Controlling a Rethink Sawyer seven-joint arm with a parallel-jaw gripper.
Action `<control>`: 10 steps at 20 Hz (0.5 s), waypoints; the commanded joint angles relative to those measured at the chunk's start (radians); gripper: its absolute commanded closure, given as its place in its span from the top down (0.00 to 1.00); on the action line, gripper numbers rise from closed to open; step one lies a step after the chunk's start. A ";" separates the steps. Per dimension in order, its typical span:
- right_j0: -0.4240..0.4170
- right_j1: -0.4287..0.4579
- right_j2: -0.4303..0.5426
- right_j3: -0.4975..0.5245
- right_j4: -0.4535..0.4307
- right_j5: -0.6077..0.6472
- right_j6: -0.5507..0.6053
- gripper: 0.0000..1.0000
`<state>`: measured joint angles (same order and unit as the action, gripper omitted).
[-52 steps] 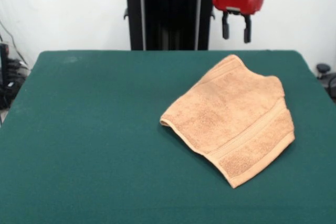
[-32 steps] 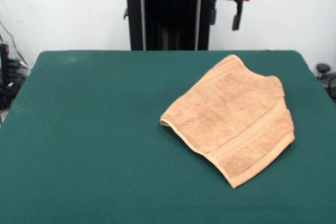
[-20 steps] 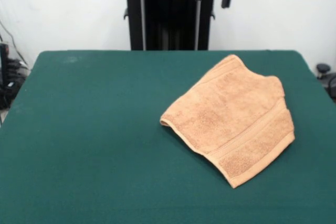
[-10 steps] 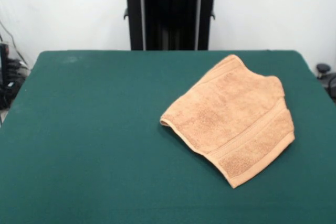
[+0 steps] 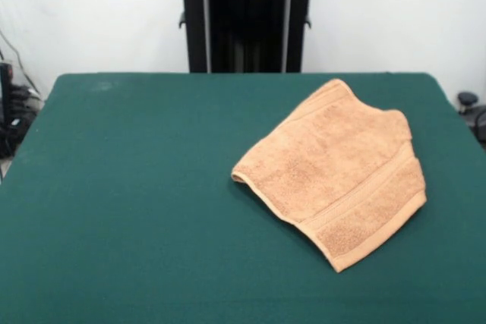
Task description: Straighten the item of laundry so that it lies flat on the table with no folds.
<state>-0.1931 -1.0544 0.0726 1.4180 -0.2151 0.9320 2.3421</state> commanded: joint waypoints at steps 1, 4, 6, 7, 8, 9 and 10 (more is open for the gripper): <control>0.010 0.068 0.114 0.058 -0.037 0.046 -0.203 1.00; 0.009 0.118 0.111 0.103 -0.057 -0.054 -0.169 1.00; 0.007 0.144 0.111 0.127 -0.069 -0.109 -0.158 1.00; 0.007 0.156 0.110 0.138 -0.073 -0.127 -0.151 1.00; 0.003 0.166 0.112 0.152 -0.068 -0.147 -0.143 1.00; 0.001 0.177 0.112 0.165 -0.068 -0.164 -0.137 1.00; 0.001 0.186 0.110 0.174 -0.075 -0.178 -0.136 1.00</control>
<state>-0.1936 -1.0013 0.0785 1.4083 -0.2369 0.8458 2.3421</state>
